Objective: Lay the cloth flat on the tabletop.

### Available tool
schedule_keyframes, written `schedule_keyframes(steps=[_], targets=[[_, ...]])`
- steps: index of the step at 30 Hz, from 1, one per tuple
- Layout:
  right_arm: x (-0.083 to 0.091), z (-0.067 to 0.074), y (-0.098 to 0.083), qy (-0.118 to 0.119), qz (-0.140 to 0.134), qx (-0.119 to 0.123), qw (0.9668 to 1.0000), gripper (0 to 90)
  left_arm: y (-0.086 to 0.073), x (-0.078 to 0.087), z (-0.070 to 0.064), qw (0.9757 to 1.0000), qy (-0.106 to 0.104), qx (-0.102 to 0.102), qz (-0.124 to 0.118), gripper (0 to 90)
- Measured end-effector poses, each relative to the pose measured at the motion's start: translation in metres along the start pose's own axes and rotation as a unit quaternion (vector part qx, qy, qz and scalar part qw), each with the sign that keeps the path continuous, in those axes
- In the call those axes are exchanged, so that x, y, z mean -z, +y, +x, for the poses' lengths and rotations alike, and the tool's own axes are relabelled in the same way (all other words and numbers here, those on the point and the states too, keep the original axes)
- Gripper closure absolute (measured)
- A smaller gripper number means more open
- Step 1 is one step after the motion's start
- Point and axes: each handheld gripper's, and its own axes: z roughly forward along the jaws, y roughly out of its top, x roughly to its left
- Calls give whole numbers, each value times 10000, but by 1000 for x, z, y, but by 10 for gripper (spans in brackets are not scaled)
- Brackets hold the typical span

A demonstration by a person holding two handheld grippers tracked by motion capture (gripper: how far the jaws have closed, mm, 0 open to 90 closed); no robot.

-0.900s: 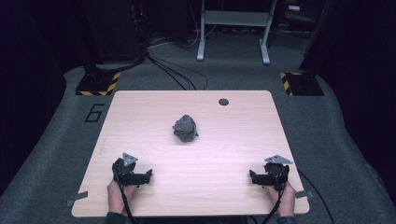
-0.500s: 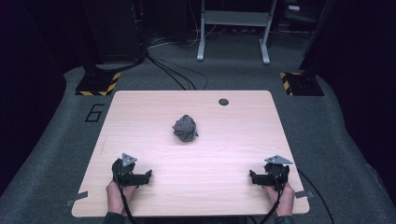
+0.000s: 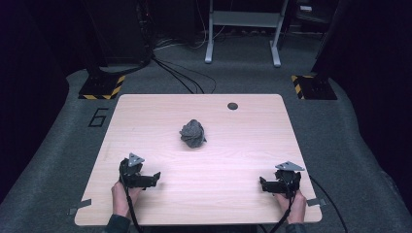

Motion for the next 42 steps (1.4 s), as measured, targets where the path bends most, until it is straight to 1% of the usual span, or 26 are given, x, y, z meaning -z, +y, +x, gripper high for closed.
schedule_keyframes(steps=[2,3,4,5,6,7,9,10,11,12,13,16,18,20,21,22,23,24,27,28,31,33,34,36,38,42], targets=[[0,0,0,-7,6,-15,10000,0,9,0,-1,10000,-76,-14,18,2],[0,0,0,-8,4,-10,10000,0,19,0,-3,9998,-140,-151,55,2],[0,0,0,-8,4,-10,10000,0,19,0,-3,9998,-140,-151,55,3],[0,0,0,5,-4,-3,10000,0,24,1,-3,9995,-132,-246,112,3],[0,0,0,5,3,-13,10000,1,29,0,-3,9994,-135,-287,101,2],[0,0,0,7,0,-10,10000,1,33,-1,-3,9995,-150,-287,67,3],[0,0,0,10,-5,-12,10000,1,42,-3,-3,9992,-184,-344,105,6],[0,0,0,-1,5,18,10000,1,50,-6,-4,9987,-225,-426,133,5],[0,0,0,-1,5,18,10000,1,50,-6,-4,9987,-225,-426,133,4],[0,0,0,15,-15,8,10000,1,59,-9,-5,9983,-240,-508,140,3],[0,0,0,15,-15,8,10000,1,59,-9,-5,9983,-240,-508,140,2],[0,0,0,8,-3,27,10000,6,73,-15,-9,9975,-259,-635,139,2],[0,0,0,6,-9,37,10000,6,82,-20,-13,9975,-280,-645,85,2],[0,0,0,9,-4,27,10000,6,91,-24,-15,9967,-351,-715,147,2],[0,0,0,11,-6,28,10000,6,94,-28,-17,9969,-346,-707,73,2],[0,0,0,11,-6,26,10000,7,102,-34,-20,9964,-418,-727,99,2],[0,0,0,11,-6,26,10000,7,102,-34,-20,9964,-418,-727,99,2],[0,0,0,13,-8,31,10000,7,106,-37,-22,9959,-417,-797,99,2],[0,0,0,12,-8,31,10000,7,117,-46,-28,9952,-503,-829,151,2],[0,0,0,12,-6,27,10000,7,120,-50,-30,9945,-521,-888,170,2],[1,-1,-1,33,-12,76,10000,11,133,-63,-39,9937,-587,-929,201,2],[1,-1,-1,33,-12,75,10000,11,136,-66,-41,9937,-593,-927,214,2],[1,-1,-1,34,-13,76,10000,11,142,-73,-44,9931,-635,-949,251,2],[1,-1,-1,33,-13,76,10000,12,144,-77,-45,9933,-618,-946,242,2],[1,-1,-1,39,-15,81,10000,14,150,-83,-47,9924,-616,-1030,282,10],[1,-1,-1,39,-19,83,10000,14,160,-95,-45,9931,-625,-945,297,35]])
